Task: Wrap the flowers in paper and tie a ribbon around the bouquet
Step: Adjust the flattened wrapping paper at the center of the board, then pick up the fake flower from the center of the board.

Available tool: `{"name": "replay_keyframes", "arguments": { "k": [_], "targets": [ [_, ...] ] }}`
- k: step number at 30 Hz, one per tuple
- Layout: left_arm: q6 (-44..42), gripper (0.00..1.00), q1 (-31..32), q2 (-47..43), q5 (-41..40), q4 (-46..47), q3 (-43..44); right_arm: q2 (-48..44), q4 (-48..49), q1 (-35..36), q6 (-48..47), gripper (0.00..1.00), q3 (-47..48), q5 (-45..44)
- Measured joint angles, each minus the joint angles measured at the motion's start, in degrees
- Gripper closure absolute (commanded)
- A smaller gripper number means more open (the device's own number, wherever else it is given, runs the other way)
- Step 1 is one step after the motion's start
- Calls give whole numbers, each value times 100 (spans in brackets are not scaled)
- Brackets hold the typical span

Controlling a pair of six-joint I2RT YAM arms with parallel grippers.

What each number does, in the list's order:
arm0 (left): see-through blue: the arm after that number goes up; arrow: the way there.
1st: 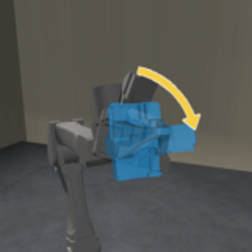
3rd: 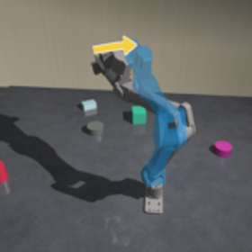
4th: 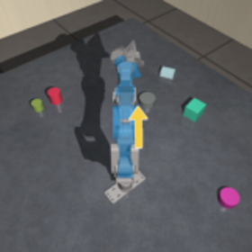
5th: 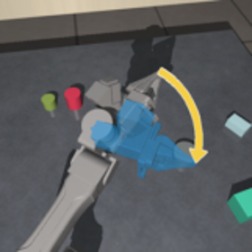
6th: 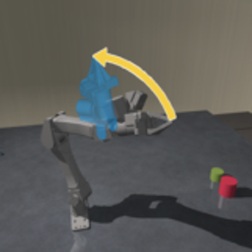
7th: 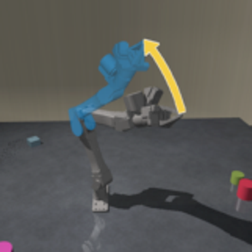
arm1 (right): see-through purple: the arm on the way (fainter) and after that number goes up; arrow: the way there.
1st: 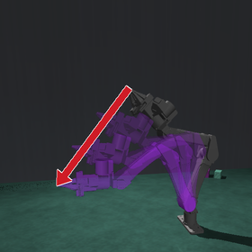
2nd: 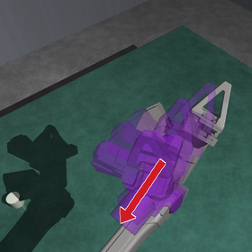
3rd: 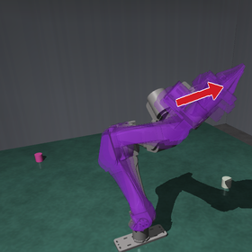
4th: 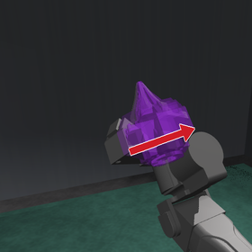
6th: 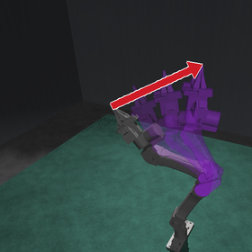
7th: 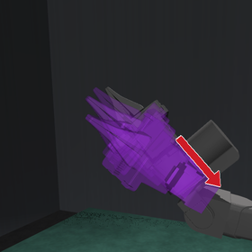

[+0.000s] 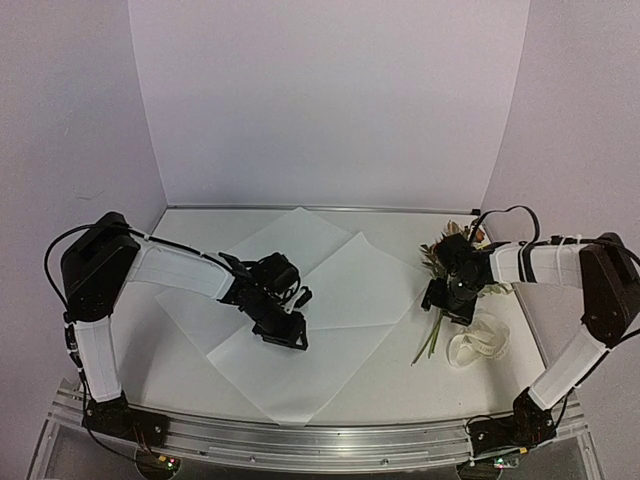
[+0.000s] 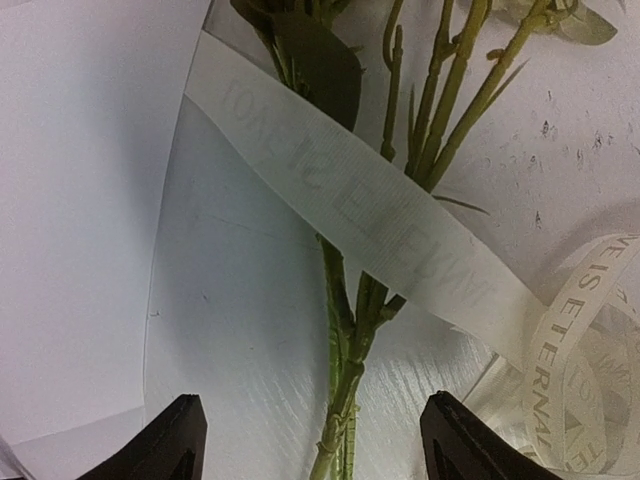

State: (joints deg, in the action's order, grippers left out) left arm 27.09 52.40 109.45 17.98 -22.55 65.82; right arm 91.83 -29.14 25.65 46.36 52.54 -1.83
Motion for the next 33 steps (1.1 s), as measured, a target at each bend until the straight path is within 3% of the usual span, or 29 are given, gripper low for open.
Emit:
{"name": "replay_keyframes", "arguments": {
  "k": [14,28,33],
  "targets": [
    [-13,63,20,-177,33,11,-238,712,76,-96,-199,50,357,-98],
    [-617,63,-401,229,139,0,283,1043,126,-286,-350,65,652,-133],
    [-812,63,-455,232,169,-6,282,1175,124,-286,-390,82,706,-135]
  ]
}}
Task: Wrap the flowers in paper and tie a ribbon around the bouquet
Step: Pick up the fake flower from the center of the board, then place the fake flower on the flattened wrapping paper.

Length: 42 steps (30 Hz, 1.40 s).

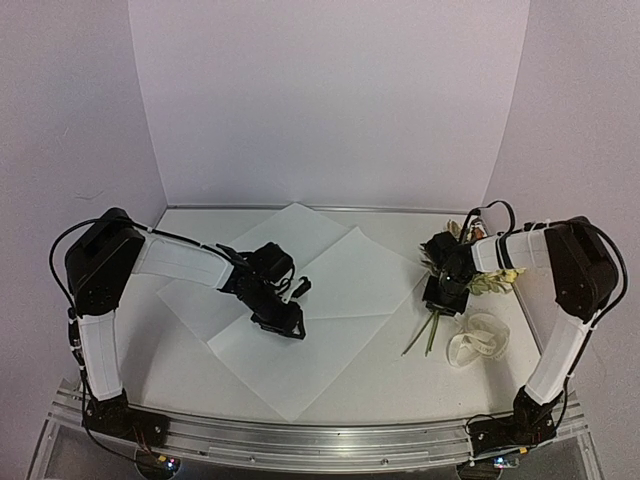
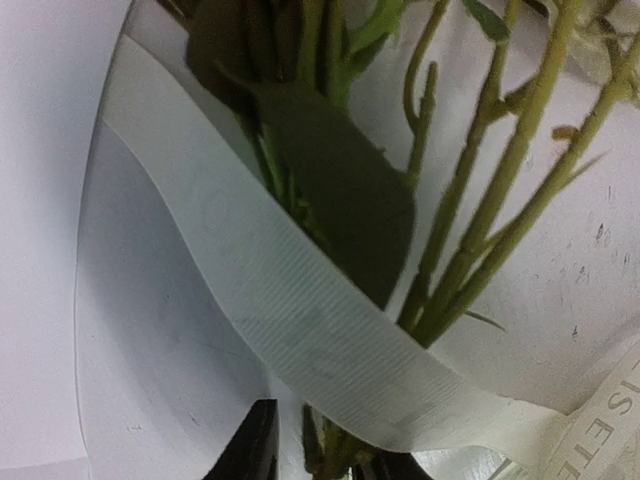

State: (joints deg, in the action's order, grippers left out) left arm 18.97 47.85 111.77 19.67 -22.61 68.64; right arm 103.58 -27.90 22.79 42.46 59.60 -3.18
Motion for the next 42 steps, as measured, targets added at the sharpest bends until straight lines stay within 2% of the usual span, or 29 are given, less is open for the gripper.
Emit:
{"name": "replay_keyframes", "arguments": {
  "k": [3,5,11,17,22,26,34,37,42],
  "targets": [
    [-82,63,-7,-1,22,-5,0,23,-2,0,-7,96,32,-11],
    [-112,63,-9,0,31,-8,0,23,-17,0,6,100,58,-19],
    [-145,61,-23,-4,100,-16,0,-362,-207,0,-72,100,159,5],
    [-165,59,-25,-17,113,-56,2,-1741,-384,-20,-66,100,274,257],
    [-165,59,-27,-31,117,-155,25,-2617,-129,-67,-61,100,428,771],
    [-160,58,-29,-46,116,-195,31,-2764,314,-90,49,100,430,1369],
    [225,57,-234,-639,41,-163,16,-1574,674,37,234,100,1222,2130],
    [572,57,-492,-1069,-103,-18,-135,-891,614,288,235,100,1902,2187],
    [1098,58,-896,-1557,-445,96,-547,654,420,888,190,100,3577,2237]
  ]
}}
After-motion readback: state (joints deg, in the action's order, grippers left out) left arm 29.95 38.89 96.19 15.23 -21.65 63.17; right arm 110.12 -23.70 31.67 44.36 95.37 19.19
